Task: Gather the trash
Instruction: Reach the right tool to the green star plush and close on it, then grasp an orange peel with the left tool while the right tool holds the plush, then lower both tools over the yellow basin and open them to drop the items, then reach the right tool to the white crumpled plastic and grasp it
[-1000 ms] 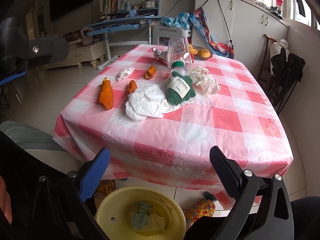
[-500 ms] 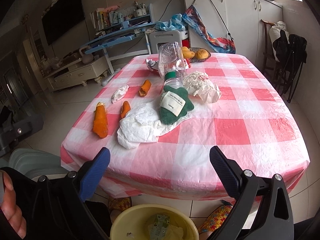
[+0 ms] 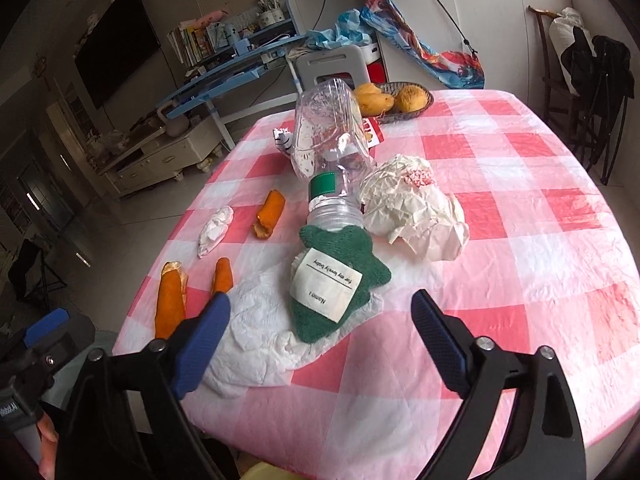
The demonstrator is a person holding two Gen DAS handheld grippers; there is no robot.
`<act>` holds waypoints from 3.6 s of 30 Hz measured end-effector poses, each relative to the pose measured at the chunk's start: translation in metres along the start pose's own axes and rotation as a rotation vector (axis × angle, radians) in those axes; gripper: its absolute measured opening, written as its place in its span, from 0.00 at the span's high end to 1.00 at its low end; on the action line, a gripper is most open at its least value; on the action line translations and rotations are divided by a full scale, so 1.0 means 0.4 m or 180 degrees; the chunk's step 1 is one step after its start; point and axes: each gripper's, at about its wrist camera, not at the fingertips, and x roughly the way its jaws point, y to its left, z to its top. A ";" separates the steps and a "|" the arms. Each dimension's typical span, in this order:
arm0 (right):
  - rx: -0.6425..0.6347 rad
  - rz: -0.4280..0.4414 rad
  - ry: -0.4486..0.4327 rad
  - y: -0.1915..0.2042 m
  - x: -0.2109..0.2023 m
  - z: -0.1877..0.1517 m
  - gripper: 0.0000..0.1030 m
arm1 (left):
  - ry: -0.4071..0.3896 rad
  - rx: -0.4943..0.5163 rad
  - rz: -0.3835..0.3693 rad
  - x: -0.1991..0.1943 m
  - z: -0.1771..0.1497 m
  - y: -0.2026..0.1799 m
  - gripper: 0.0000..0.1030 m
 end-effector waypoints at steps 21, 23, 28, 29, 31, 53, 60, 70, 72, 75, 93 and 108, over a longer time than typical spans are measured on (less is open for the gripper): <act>0.0272 0.0401 0.0122 -0.042 0.041 0.025 0.61 | 0.0312 0.0143 -0.0055 0.140 0.014 -0.033 0.45; 0.0280 0.0433 0.0089 -0.040 0.032 0.028 0.61 | 0.0385 0.0086 -0.0172 0.151 0.013 -0.027 0.64; 0.0350 0.0522 0.0013 -0.043 0.015 0.033 0.61 | 0.0348 -0.0026 -0.0351 0.141 0.015 -0.016 0.84; 0.0364 0.0535 0.0000 -0.044 0.011 0.032 0.61 | 0.0317 -0.0065 -0.0383 0.134 0.018 -0.010 0.85; 0.0389 0.0573 -0.0041 -0.046 0.000 0.031 0.61 | 0.0262 -0.0124 -0.0416 0.121 0.020 0.001 0.86; 0.0242 0.0804 0.0754 0.055 -0.113 -0.200 0.52 | 0.0049 -0.0392 -0.0916 0.009 -0.010 0.064 0.88; 0.0413 0.0665 0.0542 0.015 -0.149 -0.203 0.32 | 0.0197 0.0050 -0.1014 -0.042 -0.096 -0.001 0.88; 0.0745 0.0537 -0.0331 -0.045 -0.254 -0.162 0.21 | 0.1062 0.1741 -0.1120 -0.103 -0.370 -0.185 0.88; 0.0772 0.0498 -0.0363 -0.046 -0.255 -0.156 0.20 | 0.1193 0.1867 -0.1170 -0.111 -0.394 -0.190 0.88; 0.0780 0.0430 -0.0378 -0.051 -0.255 -0.148 0.20 | 0.1024 0.1710 -0.1133 -0.133 -0.365 -0.162 0.83; 0.0175 0.0063 -0.0124 0.065 -0.167 -0.099 0.19 | -0.0168 -0.0264 -0.0701 -0.154 -0.101 0.076 0.52; -0.0230 -0.0194 0.0084 0.152 -0.044 -0.050 0.19 | -0.0084 -0.0390 -0.0668 -0.137 -0.121 0.088 0.50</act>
